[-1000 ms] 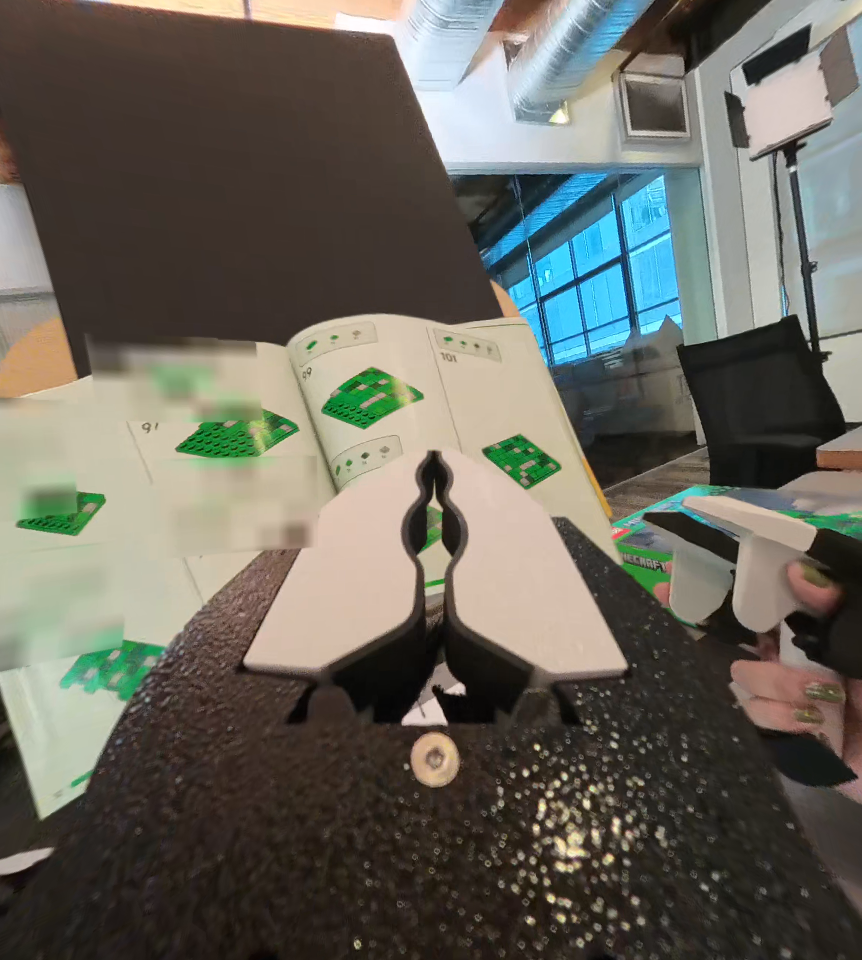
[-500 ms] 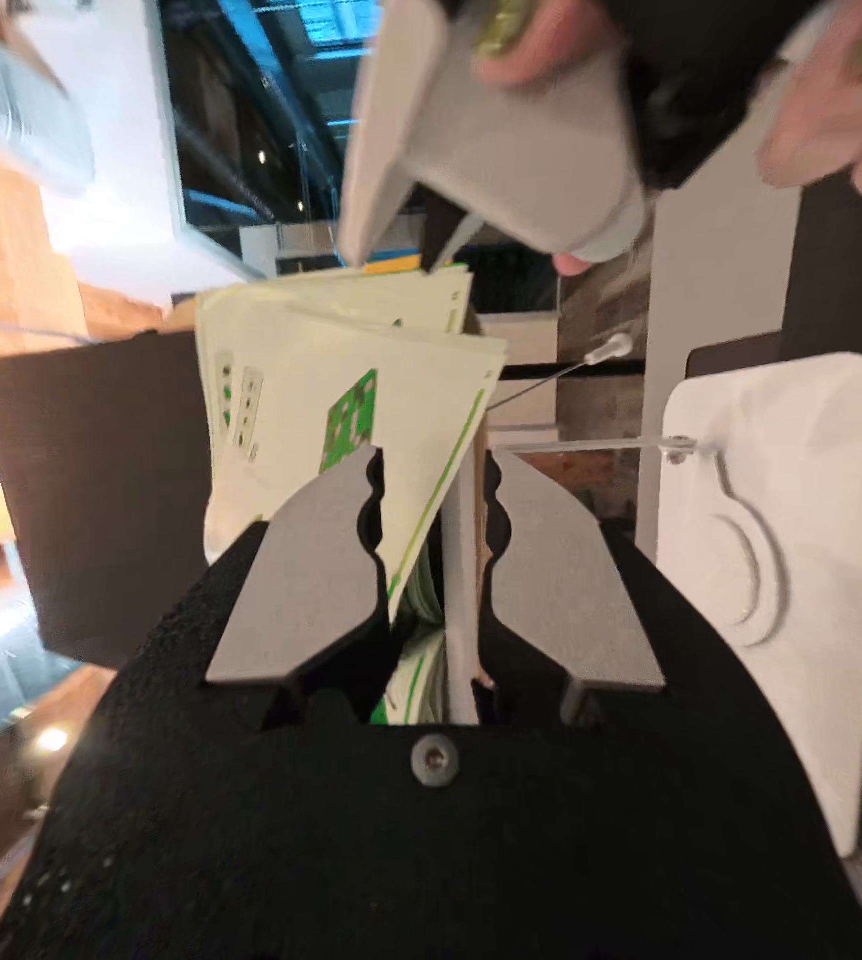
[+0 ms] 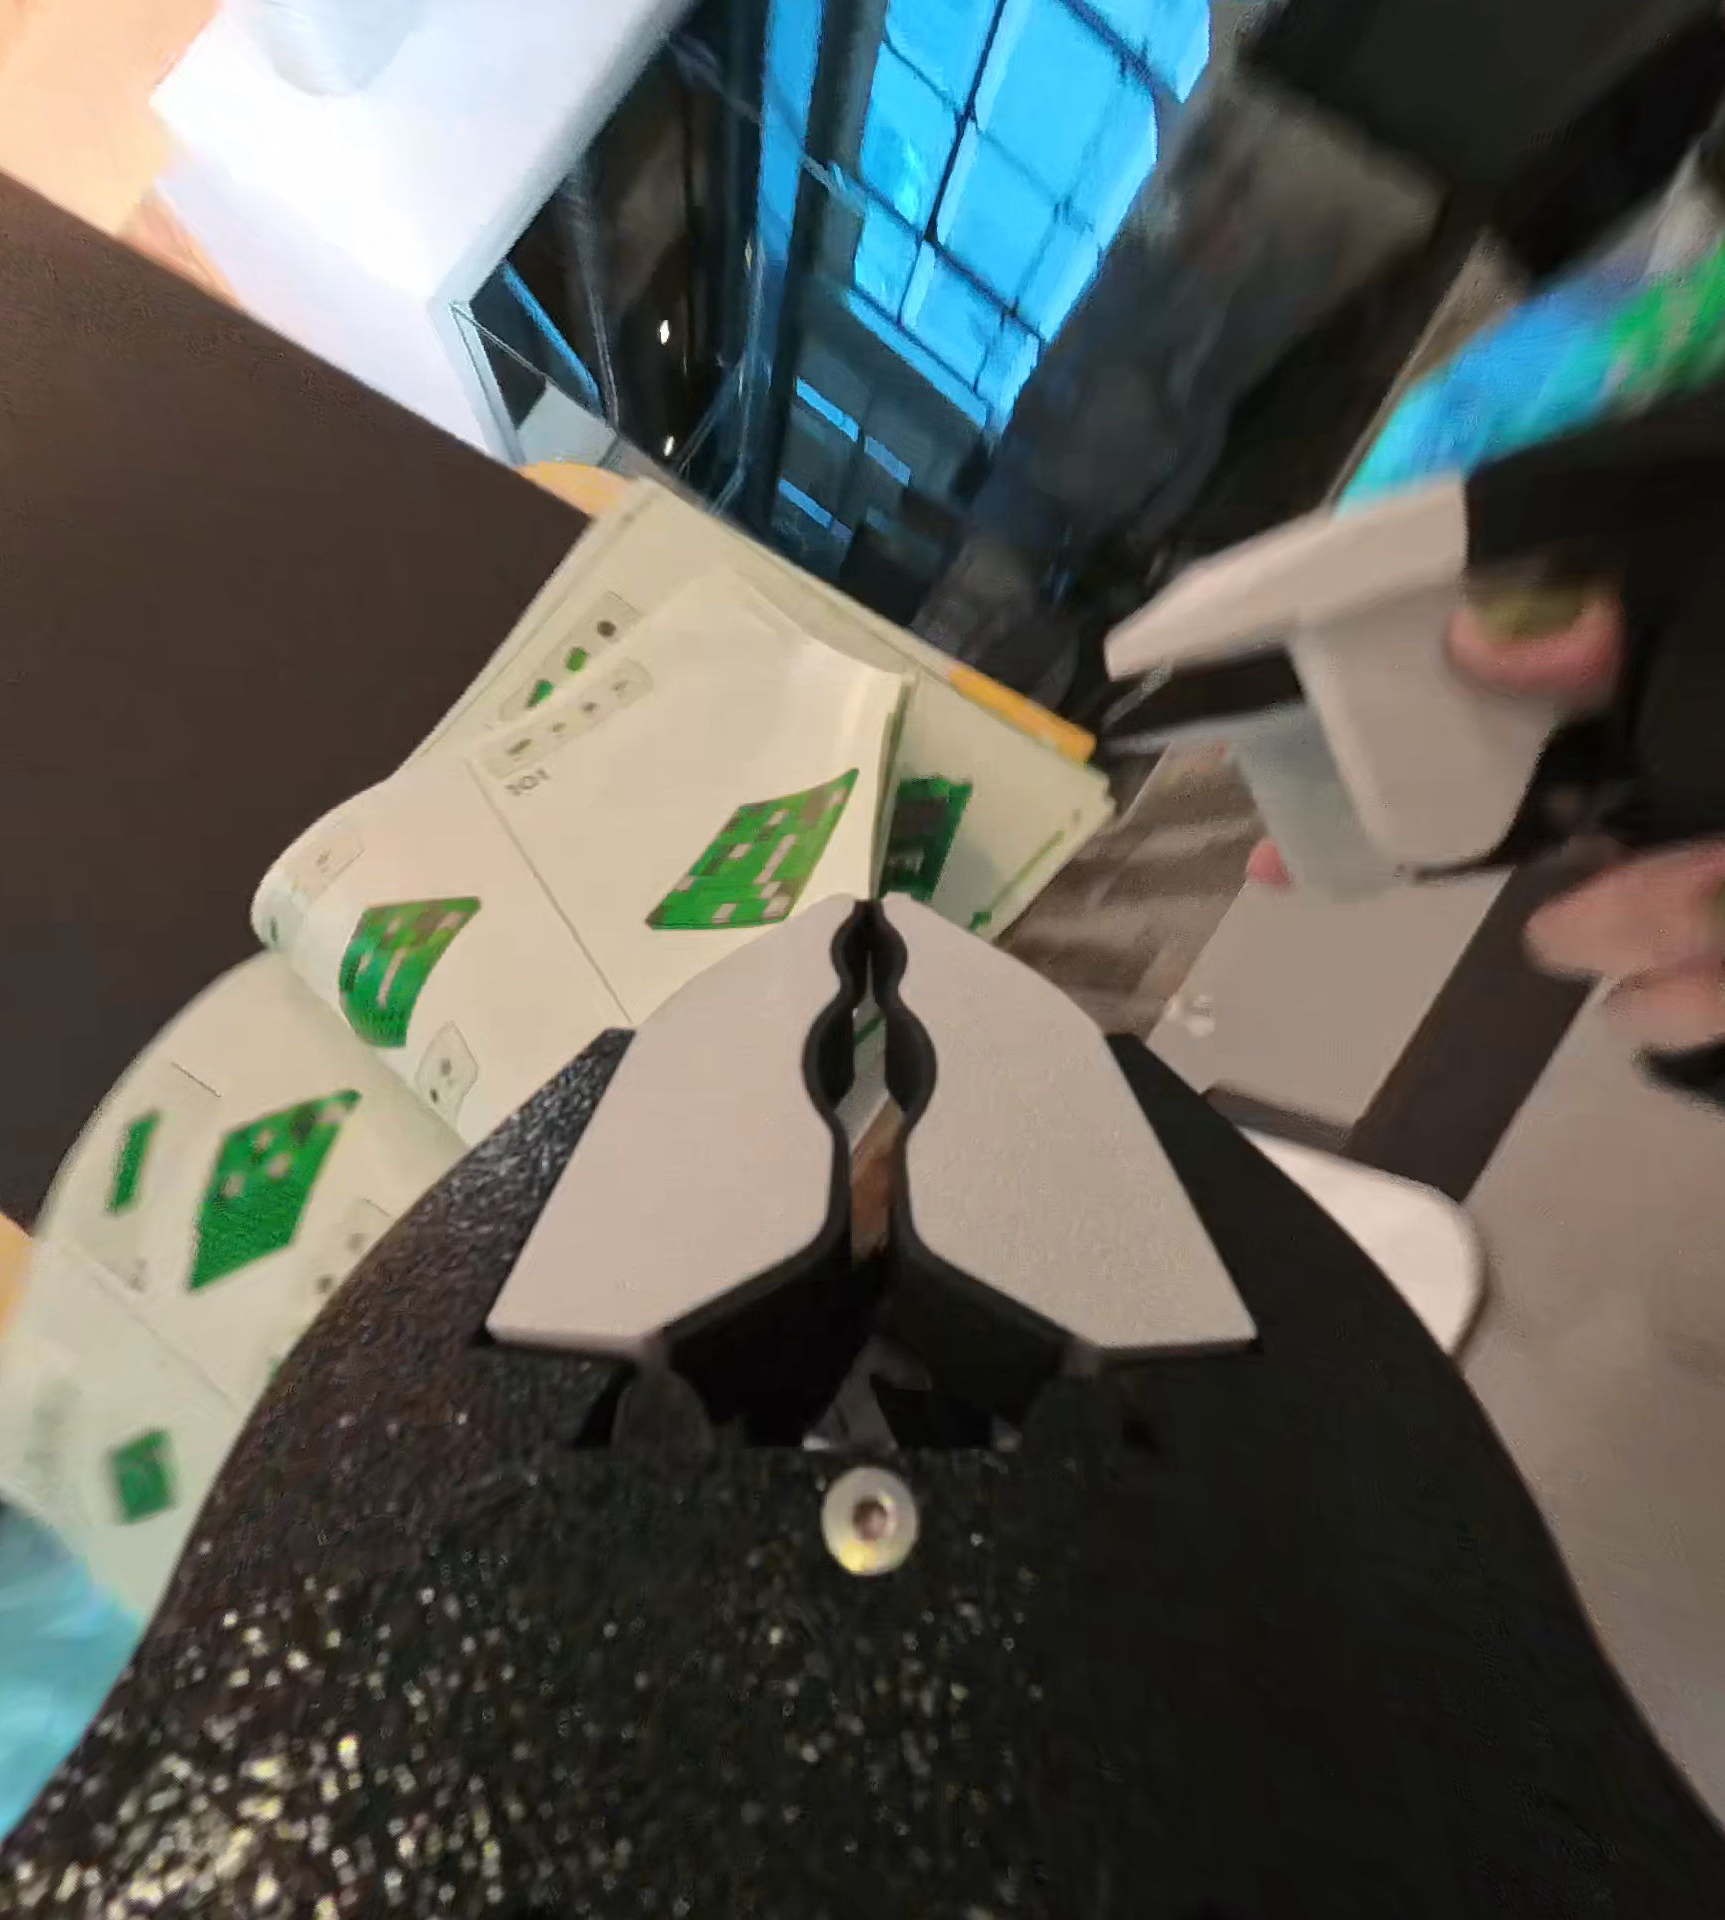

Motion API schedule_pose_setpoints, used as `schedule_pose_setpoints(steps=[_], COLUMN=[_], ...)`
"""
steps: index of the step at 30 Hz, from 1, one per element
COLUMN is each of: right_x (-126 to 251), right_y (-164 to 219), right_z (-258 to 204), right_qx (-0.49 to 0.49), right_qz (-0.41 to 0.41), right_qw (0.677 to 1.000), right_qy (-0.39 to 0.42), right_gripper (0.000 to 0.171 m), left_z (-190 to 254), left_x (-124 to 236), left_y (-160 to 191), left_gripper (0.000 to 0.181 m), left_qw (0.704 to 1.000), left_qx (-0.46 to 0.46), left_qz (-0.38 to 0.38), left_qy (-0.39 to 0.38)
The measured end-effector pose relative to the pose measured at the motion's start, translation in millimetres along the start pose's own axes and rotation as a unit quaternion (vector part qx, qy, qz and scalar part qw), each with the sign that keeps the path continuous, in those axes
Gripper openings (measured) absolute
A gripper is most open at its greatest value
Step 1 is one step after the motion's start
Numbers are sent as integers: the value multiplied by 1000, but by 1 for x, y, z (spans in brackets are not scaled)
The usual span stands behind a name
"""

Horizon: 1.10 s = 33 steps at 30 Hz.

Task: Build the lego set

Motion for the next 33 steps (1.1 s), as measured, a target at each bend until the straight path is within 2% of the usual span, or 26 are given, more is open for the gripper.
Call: schedule_pose_setpoints(steps=[3,6,10,18,33], right_x=[-1,-7,-14,-28,-33], right_y=[1,5,13,23,26], right_z=[-2,-10,-21,-39,-41], right_qx=[0,-6,-20,-37,-63], right_qz=[-3,-18,-45,-64,-40], right_qw=[1000,999,995,987,986], right_qy=[-6,-42,-86,-143,-149], right_gripper=[37,37,36,43,49], left_z=[-11,-19,-23,-16,-16], left_x=[9,11,10,10,8], left_y=[-7,-9,-8,-3,3], left_gripper=[0,0,0,1,13], left_qw=[992,972,945,919,894], left_qx=[121,226,310,367,417], left_qz=[24,40,56,56,45], left_qy=[23,49,87,135,158])
Point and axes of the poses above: each gripper's, where its closed fingertips meet, x back along the fingers, y out of its underside, z = x × y across the jaws, the point moved 4 cm from there along x, back along the fingers, and after that the axes turned 10 degrees about -y, right-handed, at the moved point
